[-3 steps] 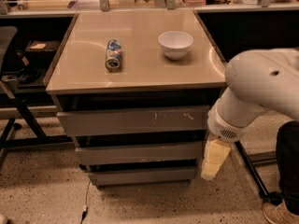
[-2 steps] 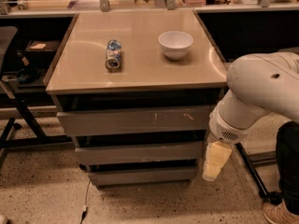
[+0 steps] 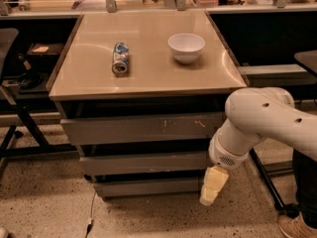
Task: Open middle drawer
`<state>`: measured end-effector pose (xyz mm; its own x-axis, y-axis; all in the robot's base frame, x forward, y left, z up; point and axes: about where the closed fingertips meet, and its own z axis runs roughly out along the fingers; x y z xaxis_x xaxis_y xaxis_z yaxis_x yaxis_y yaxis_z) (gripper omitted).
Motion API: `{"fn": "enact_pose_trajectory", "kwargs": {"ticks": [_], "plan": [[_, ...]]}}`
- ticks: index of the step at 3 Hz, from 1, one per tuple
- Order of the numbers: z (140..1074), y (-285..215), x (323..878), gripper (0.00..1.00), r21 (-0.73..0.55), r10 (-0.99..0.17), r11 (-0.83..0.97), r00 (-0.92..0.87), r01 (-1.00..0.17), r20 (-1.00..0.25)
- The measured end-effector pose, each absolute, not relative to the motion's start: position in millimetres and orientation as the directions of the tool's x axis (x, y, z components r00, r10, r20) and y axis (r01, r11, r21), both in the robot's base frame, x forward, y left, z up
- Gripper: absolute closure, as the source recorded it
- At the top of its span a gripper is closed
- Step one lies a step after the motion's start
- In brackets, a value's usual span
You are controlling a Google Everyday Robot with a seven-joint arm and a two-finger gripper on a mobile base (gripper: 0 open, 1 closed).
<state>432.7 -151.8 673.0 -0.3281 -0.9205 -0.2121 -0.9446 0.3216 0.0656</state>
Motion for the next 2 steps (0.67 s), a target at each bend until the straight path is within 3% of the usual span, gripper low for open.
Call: {"fn": "enact_pose_trajectory", "kwargs": {"ticks": [2], "plan": [[570,-129,466,0.0,0.119,-0.896,0.358,-0.376,-0.926,-0.236]]}}
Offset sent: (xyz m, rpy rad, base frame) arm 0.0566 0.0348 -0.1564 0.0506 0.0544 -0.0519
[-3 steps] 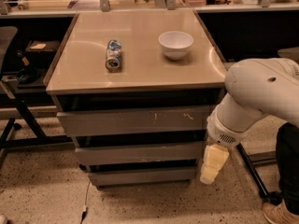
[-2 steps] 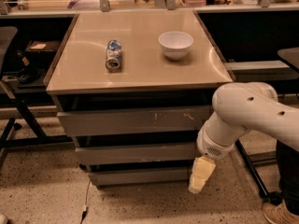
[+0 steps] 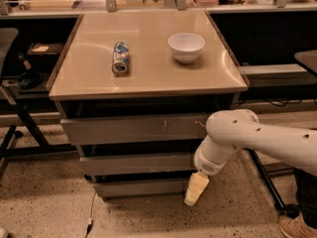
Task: Open middle drawer
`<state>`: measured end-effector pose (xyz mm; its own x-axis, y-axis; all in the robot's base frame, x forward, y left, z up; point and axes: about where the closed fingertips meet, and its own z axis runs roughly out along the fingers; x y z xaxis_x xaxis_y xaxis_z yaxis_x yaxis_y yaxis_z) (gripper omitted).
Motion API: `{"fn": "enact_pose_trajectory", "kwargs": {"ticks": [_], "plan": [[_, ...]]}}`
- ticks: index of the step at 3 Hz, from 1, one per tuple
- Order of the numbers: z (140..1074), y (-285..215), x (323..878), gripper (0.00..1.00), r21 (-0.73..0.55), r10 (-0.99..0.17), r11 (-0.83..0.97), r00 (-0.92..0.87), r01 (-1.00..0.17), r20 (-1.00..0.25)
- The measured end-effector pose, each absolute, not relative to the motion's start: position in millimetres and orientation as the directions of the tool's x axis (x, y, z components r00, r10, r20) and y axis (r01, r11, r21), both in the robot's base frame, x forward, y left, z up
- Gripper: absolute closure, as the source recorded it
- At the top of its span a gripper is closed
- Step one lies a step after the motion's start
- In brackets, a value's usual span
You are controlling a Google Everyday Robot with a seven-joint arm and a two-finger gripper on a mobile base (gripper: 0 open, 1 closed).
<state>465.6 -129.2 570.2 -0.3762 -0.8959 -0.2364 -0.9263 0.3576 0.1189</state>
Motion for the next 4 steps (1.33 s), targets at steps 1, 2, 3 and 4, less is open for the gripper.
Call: {"fn": "enact_pose_trajectory", "kwargs": {"ticks": [1,2,3,4], "plan": [[560,-127,466,0.0,0.129,-0.895,0.356,-0.378,-0.925,-0.236],[555,-124,463,0.0,0.125,-0.902,0.337,-0.358,-0.933,-0.242],[530,-116,483,0.0,0.103,-0.894,0.342,-0.357,-0.934,-0.271],[502,-114,513,0.0,0.072,-0.88,0.365,-0.369,-0.928,-0.299]]}}
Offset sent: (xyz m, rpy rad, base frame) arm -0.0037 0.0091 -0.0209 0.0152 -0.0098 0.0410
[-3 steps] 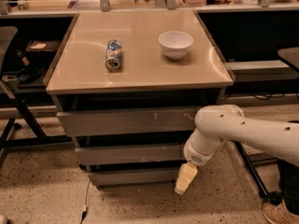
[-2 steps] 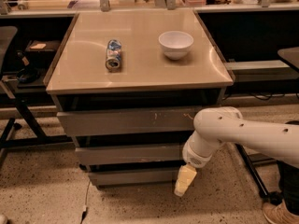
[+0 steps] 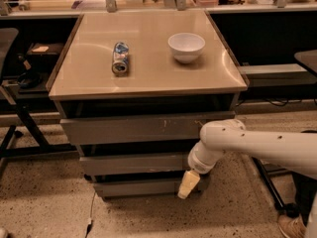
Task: Open middle drawer
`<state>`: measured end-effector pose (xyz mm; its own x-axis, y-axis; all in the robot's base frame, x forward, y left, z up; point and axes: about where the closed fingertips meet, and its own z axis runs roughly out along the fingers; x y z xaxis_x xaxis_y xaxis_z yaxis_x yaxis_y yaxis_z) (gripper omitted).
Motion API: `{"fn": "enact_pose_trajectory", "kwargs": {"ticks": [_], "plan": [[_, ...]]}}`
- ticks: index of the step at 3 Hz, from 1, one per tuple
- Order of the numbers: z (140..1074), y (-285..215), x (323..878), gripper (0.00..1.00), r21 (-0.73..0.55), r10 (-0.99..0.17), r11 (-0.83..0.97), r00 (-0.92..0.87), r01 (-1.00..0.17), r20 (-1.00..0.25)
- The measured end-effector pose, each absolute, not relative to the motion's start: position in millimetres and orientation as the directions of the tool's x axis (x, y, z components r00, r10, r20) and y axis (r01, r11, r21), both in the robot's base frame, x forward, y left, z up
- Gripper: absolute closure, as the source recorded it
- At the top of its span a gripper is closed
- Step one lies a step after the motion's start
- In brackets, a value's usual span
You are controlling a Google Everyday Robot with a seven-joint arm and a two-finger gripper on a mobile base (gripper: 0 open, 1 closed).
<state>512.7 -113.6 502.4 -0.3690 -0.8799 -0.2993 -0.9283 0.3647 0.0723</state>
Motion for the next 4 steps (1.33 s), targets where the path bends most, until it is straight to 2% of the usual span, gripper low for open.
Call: {"fn": "enact_pose_trajectory", "kwargs": {"ticks": [4], "plan": [[433,-120,577,0.0,0.007,-0.877,0.391,-0.375,-0.92,-0.3]]}}
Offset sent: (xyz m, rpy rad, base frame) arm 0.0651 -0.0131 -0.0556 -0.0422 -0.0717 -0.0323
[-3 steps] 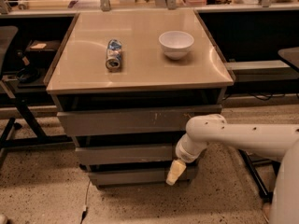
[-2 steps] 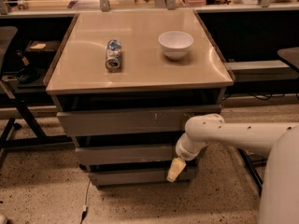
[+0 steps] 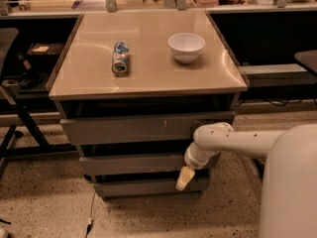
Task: Open middle drawer
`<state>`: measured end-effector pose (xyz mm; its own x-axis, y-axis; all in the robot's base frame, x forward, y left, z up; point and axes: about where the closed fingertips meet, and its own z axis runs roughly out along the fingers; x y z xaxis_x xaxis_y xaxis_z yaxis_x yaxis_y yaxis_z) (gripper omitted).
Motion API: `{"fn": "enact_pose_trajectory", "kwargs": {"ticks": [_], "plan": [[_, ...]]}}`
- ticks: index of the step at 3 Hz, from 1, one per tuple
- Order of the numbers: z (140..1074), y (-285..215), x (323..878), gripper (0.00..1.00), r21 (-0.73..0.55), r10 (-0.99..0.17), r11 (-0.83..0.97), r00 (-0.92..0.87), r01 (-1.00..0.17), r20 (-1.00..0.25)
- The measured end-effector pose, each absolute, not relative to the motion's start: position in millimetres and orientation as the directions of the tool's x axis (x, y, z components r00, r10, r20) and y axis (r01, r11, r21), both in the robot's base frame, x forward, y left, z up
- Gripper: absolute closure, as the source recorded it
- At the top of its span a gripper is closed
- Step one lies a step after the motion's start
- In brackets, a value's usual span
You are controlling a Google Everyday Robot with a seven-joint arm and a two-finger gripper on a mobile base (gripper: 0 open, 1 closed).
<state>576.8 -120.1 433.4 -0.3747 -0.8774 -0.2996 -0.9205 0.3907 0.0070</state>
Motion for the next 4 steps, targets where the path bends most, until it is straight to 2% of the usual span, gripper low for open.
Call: {"fn": "enact_pose_trajectory", "kwargs": {"ticks": [4], "plan": [[404,-107,555,0.0,0.099,-0.887,0.352,-0.365,-0.931,-0.283]]}}
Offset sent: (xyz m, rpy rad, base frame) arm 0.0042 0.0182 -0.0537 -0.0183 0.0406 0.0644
